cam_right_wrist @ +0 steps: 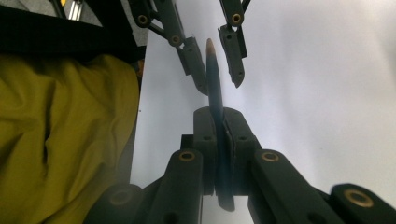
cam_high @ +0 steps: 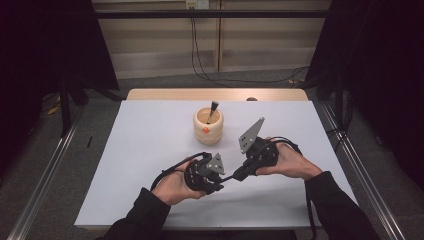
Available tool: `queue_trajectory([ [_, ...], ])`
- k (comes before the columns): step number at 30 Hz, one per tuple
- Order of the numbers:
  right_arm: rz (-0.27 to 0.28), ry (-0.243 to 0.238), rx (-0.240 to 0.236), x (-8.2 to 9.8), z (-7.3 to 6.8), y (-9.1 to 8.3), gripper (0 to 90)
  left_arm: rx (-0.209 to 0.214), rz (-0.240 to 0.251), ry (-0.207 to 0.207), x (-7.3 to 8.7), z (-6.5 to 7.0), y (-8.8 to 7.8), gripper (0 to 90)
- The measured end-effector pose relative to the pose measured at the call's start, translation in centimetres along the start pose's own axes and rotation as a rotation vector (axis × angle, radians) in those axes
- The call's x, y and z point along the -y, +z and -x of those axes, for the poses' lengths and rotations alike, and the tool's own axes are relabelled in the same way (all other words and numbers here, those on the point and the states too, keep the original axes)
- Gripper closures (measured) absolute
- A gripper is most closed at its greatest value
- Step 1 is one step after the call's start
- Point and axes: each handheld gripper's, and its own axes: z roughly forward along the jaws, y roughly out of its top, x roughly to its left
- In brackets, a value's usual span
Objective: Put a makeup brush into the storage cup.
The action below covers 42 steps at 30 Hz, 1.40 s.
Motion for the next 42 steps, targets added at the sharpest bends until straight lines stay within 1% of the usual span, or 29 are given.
queue_trajectory([
  [1, 0.002, 0.008, -0.002, 0.0, 0.0, 0.0, 85.8, 0.004, 0.004, 0.004, 0.0, -0.1, 0.0, 69.8],
  [2, -0.003, 0.02, -0.005, 0.0, -0.1, -0.1, 85.8, 0.002, 0.014, -0.003, 0.1, -0.1, -0.1, 67.7],
  [3, 0.009, 0.011, 0.002, 0.1, 0.0, -0.1, 85.8, 0.008, 0.022, -0.006, 0.1, -0.2, -0.2, 64.9],
  [5, 0.0, 0.024, 0.008, 0.1, 0.0, -0.3, 85.8, -0.002, 0.042, -0.019, 0.2, -0.3, -0.3, 58.8],
  [6, 0.011, 0.016, 0.018, 0.1, 0.1, -0.4, 85.8, 0.004, 0.051, -0.029, 0.3, -0.4, -0.3, 55.9],
  [8, 0.017, 0.016, 0.018, 0.2, 0.2, -0.4, 85.8, -0.007, 0.064, -0.032, 0.3, -0.5, -0.4, 51.2],
  [10, 0.016, 0.02, 0.021, 0.2, 0.1, -0.5, 85.8, -0.025, 0.082, -0.049, 0.3, -0.5, -0.5, 41.9],
  [14, 0.023, 0.022, 0.028, 0.3, 0.1, -0.7, 85.8, -0.037, 0.136, -0.081, 0.5, -0.8, -0.9, 28.3],
  [15, 0.029, 0.019, 0.035, 0.4, 0.1, -0.8, 85.8, -0.043, 0.144, -0.091, 0.6, -0.9, -1.0, 25.2],
  [16, 0.034, 0.02, 0.031, 0.4, 0.1, -0.8, 85.8, -0.043, 0.152, -0.095, 0.7, -1.0, -1.1, 21.9],
  [17, 0.031, 0.027, 0.033, 0.5, 0.1, -0.9, 85.8, -0.052, 0.157, -0.105, 0.8, -1.0, -1.2, 18.0],
  [18, 0.043, 0.021, 0.039, 0.5, 0.1, -0.9, 85.8, -0.054, 0.182, -0.114, 0.9, -1.2, -1.3, 15.6],
  [19, 0.046, 0.016, 0.047, 0.5, 0.2, -1.0, 85.8, -0.057, 0.178, -0.117, 1.0, -1.2, -1.5, 13.7],
  [20, 0.048, 0.021, 0.046, 0.6, 0.2, -1.1, 85.8, -0.048, 0.201, -0.123, 1.2, -1.3, -1.6, 10.6],
  [21, 0.054, 0.026, 0.051, 0.6, 0.2, -1.2, 85.8, -0.048, 0.208, -0.134, 1.4, -1.4, -1.9, 8.9],
  [23, 0.068, 0.03, 0.052, 0.7, 0.2, -1.4, 85.8, -0.063, 0.245, -0.153, 1.8, -1.5, -2.2, 8.1],
  [24, 0.071, 0.033, 0.057, 0.8, 0.1, -1.5, 85.8, -0.069, 0.248, -0.153, 2.0, -1.6, -2.4, 7.8],
  [25, 0.076, 0.032, 0.06, 0.8, 0.1, -1.6, 85.8, -0.073, 0.267, -0.174, 2.3, -1.7, -2.6, 8.0],
  [26, 0.087, 0.034, 0.069, 0.9, 0.1, -1.7, 85.8, -0.075, 0.282, -0.184, 2.5, -1.8, -2.9, 8.9],
  [29, 0.098, 0.045, 0.074, 1.1, 0.0, -2.0, 85.8, -0.091, 0.316, -0.209, 3.3, -1.9, -3.5, 11.0],
  [30, 0.092, 0.041, 0.067, 1.2, -0.1, -2.0, 85.8, -0.091, 0.34, -0.221, 3.5, -1.9, -3.5, 11.7],
  [31, 0.091, 0.041, 0.08, 1.3, -0.2, -2.0, 85.8, -0.092, 0.351, -0.227, 3.7, -2.0, -3.7, 11.8],
  [33, 0.101, 0.047, 0.09, 1.5, -0.2, -2.0, 85.8, -0.091, 0.355, -0.231, 3.9, -2.0, -3.8, 13.8],
  [34, 0.107, 0.05, 0.107, 1.6, -0.2, -2.2, 85.8, -0.098, 0.368, -0.237, 4.0, -2.0, -3.9, 14.2],
  [35, 0.122, 0.053, 0.103, 1.7, -0.1, -2.3, 85.8, -0.112, 0.378, -0.239, 4.2, -1.9, -3.9, 13.3],
  [36, 0.135, 0.057, 0.106, 1.8, -0.2, -2.5, 85.8, -0.109, 0.397, -0.246, 4.2, -1.9, -4.0, 12.6],
  [37, 0.142, 0.061, 0.113, 1.8, -0.2, -2.6, 85.8, -0.106, 0.401, -0.243, 4.3, -1.9, -4.1, 12.6],
  [39, 0.158, 0.063, 0.118, 2.0, -0.3, -2.7, 85.8, -0.129, 0.432, -0.251, 4.4, -1.9, -4.3, 13.7],
  [42, 0.201, 0.065, 0.128, 2.4, -0.3, -2.9, 85.8, -0.138, 0.458, -0.254, 4.6, -2.0, -4.6, 13.3],
])
